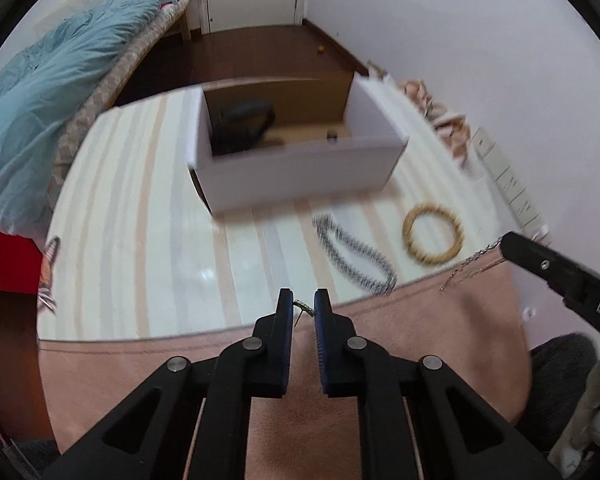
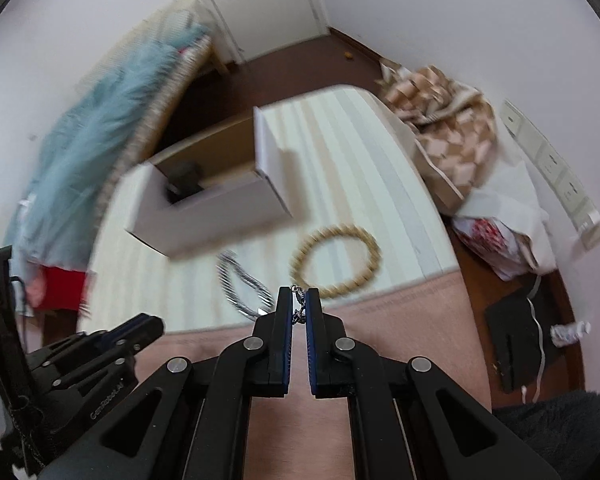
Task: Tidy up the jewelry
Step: 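Carry the bracelet with the right tool while the left tool carries the earring over the white box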
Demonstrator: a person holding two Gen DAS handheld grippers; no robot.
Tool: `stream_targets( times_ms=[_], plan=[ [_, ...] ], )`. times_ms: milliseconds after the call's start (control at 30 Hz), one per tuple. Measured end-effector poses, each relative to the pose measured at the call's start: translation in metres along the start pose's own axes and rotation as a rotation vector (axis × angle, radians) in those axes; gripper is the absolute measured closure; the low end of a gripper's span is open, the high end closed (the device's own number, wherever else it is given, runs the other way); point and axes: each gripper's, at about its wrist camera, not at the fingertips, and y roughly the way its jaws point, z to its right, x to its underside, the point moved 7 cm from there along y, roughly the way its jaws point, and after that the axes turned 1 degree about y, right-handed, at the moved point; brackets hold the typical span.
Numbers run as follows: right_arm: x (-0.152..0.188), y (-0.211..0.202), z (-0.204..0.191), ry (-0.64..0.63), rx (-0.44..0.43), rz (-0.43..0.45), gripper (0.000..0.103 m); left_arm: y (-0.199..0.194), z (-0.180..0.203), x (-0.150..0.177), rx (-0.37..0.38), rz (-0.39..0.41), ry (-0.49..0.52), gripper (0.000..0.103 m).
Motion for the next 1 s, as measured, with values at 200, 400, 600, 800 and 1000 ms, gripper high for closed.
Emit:
stream_targets(
  times_ms=[200,400,600,800,1000],
  plan=[
    [-0.043,-0.02,-0.03,-0.025,-0.102,0.043,0.097,-0.04,-0.009,-0.049,0.048,0.071,-0.012,0.095],
    [-0.1,-0.017,-0.068,-0.124,-0.14,0.096,0.097,-0.05,-0.021,-0.094,0.061,0.101,-0.018,0.095],
    [-0.146,0.014,-0.092,-0.142,-0.175,0.049,0.097,-0.031,-0.037,-0.139,0.093,0.072,-0.063,0.095],
    [-0.151,0.069,-0.087,-0.071,-0.221,-0.096,0.097,0.006,-0.05,-0.168,0.106,0.003,-0.088,0.095],
    [-0.14,0.111,-0.074,-0.029,-0.228,-0.194,0.097,0.039,-0.054,-0.18,0.122,-0.052,-0.103,0.095]
  ],
)
